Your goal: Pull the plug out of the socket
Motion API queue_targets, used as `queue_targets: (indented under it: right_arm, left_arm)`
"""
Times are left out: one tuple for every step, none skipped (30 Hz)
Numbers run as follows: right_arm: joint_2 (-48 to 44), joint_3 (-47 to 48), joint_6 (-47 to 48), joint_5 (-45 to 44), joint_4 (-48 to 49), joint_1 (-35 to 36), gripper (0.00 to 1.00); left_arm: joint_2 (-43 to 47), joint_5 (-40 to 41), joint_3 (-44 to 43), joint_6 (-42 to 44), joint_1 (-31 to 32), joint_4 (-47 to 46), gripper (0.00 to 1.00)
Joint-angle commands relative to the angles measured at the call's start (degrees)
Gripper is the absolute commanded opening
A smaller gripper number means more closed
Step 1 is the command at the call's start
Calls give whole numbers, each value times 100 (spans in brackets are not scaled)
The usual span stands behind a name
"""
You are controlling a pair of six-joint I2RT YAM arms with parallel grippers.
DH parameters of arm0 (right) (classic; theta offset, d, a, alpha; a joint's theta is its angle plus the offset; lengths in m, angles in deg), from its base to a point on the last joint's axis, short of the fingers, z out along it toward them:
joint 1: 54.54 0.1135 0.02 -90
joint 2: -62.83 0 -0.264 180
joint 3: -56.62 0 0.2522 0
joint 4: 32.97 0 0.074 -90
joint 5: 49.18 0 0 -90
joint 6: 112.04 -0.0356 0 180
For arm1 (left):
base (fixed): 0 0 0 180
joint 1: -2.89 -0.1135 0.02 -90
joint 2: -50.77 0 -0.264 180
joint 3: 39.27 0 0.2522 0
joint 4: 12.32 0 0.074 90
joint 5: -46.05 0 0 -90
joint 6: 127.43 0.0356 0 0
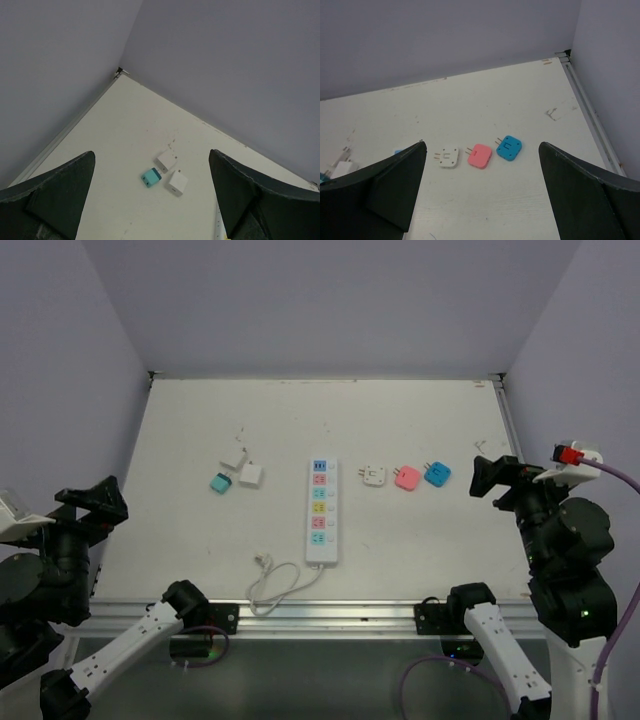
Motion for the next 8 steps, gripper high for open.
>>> queue_targets:
  right_arm:
    - [-47,-72,155,-36,286,45,99]
    - [-56,-73,164,-28,321,37,99]
    - [-64,-99,181,-28,339,45,99]
    - [-82,-116,181,-28,357,54,99]
    - [-82,-125,190,-19,366,46,99]
    - [-82,-151,199,-27,374,54,99]
    - [-82,-160,208,-36,374,54,99]
    - [-82,-178,208,-36,401,54,99]
  left_arm:
    - [-20,131,65,-148,27,-4,99]
    - [-29,148,74,-140,27,-22,100]
    - [-29,157,91,-113,27,-39,100]
    - [-38,175,117,-96,27,-74,100]
    - [-38,218,144,-78,27,-101,100]
    - [-38,227,205,-78,27,-110,100]
    - [-46,236,240,-78,27,-145,99]
    - [-38,228,276,-78,27,-171,100]
